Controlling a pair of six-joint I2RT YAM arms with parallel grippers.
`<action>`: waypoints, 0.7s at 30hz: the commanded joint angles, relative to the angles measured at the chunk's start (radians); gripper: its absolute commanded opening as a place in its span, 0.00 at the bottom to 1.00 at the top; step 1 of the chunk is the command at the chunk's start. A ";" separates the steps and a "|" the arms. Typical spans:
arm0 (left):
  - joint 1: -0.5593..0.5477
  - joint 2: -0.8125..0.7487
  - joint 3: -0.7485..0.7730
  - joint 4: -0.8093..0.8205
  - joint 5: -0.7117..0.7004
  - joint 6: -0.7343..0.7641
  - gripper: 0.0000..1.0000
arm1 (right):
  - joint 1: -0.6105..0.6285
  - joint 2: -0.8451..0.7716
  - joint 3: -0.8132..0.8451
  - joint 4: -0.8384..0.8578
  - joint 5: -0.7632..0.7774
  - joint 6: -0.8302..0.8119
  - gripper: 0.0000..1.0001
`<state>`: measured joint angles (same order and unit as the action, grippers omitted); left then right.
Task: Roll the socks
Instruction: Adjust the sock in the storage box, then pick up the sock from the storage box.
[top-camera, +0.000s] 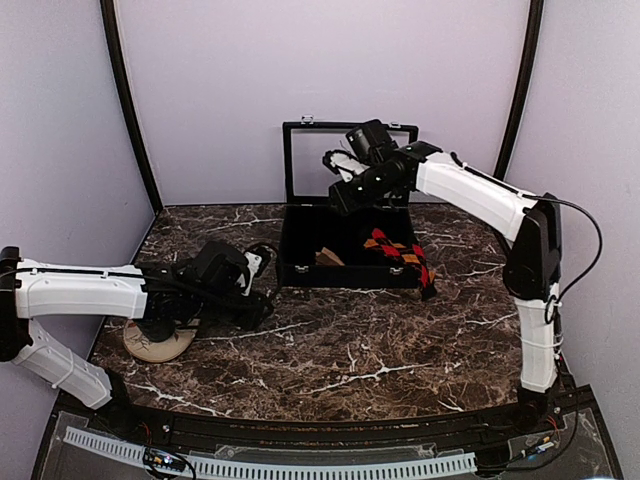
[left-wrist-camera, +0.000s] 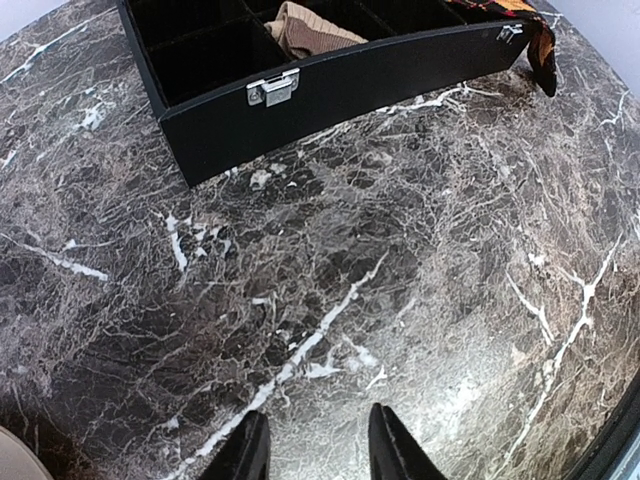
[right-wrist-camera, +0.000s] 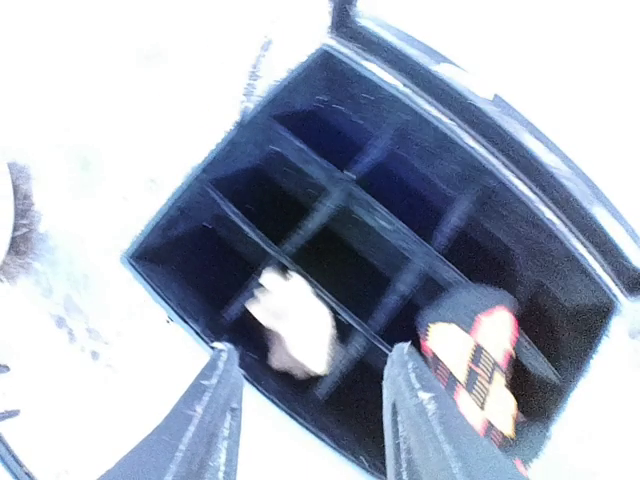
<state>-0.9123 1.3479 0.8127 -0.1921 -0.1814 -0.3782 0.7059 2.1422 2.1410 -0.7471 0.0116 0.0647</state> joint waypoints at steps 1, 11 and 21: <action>0.006 -0.020 0.032 0.016 -0.010 -0.028 0.39 | 0.000 -0.124 -0.189 0.057 0.164 -0.024 0.48; 0.025 -0.136 -0.045 0.246 0.040 -0.050 0.97 | -0.031 -0.217 -0.441 0.100 0.310 -0.093 0.61; 0.059 -0.088 0.037 0.118 0.010 -0.121 0.98 | -0.071 -0.150 -0.492 0.139 0.337 -0.165 0.63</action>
<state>-0.8570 1.2514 0.8074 -0.0147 -0.1345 -0.4561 0.6483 1.9503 1.6527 -0.6632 0.3157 -0.0563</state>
